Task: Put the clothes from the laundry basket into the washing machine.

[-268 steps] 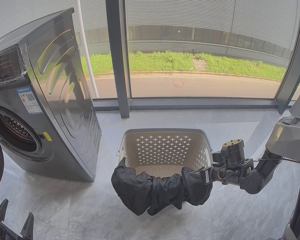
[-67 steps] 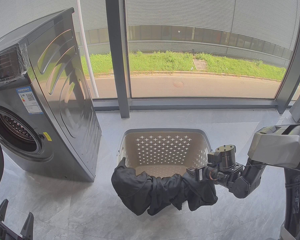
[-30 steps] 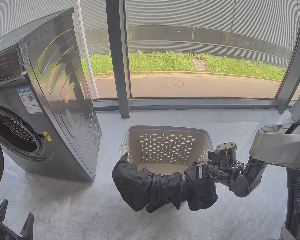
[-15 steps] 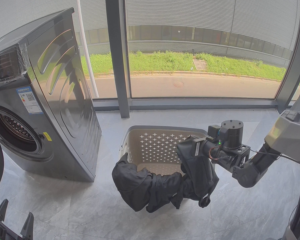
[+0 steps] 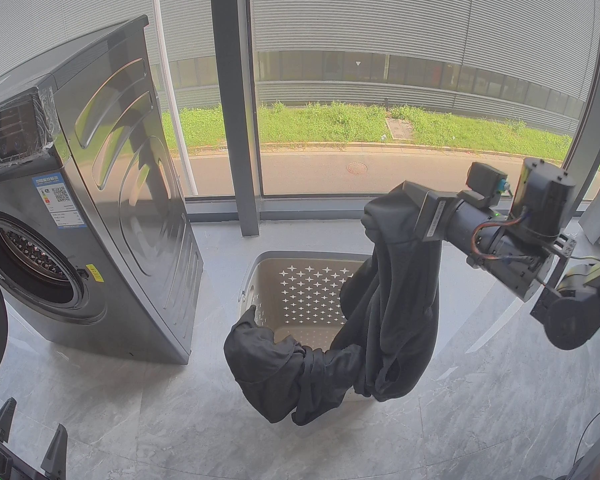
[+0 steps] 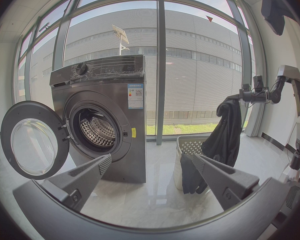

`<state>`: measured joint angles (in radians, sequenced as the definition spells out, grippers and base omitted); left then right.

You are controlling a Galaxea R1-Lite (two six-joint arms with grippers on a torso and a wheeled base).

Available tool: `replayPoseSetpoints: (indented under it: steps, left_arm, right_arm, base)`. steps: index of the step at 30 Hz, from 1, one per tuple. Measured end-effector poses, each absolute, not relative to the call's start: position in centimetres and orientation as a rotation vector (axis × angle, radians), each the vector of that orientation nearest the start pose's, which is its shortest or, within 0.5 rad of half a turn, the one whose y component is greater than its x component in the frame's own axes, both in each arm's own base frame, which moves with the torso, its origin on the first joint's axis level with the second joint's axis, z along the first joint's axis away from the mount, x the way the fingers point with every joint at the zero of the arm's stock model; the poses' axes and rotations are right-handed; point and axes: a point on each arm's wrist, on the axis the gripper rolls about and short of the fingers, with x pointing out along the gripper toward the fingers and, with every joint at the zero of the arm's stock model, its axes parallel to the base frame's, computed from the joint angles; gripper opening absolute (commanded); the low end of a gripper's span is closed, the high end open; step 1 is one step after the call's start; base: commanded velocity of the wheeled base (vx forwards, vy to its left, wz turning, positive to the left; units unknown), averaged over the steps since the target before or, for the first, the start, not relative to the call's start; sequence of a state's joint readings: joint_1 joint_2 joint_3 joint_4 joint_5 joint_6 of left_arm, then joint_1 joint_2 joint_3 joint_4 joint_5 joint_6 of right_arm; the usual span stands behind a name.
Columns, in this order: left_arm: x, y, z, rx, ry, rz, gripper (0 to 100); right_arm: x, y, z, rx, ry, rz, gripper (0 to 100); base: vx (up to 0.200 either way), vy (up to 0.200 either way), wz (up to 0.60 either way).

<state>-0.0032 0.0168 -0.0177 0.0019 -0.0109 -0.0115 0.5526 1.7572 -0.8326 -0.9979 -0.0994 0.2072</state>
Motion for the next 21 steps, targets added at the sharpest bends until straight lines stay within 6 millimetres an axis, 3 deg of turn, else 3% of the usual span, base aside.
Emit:
replayPoseSetpoints:
  steps: [9,13,19,21]
  left_arm:
    - [-2.3,0.0,8.1,-0.017,0.002,-0.014,100]
    - [-2.3,0.0,8.1,-0.023,0.001,-0.014,100]
    - [-2.3,0.0,8.1,-0.029,0.001,-0.013,100]
    - [-2.3,0.0,8.1,-0.029,0.001,-0.014,100]
  right_arm:
    - [25.4,15.3,23.3,0.287,-0.176,0.473,0]
    - [25.0,14.5,23.1,0.287,-0.200,0.455,0]
    - [24.6,13.5,23.4,0.256,-0.215,0.392,0]
    - [24.5,13.2,23.5,0.248,-0.214,0.368,0]
  base:
    - [0.000,0.000,0.00]
    - [0.000,0.000,0.00]
    - [-0.200,0.000,0.00]
    - [0.000,0.000,0.00]
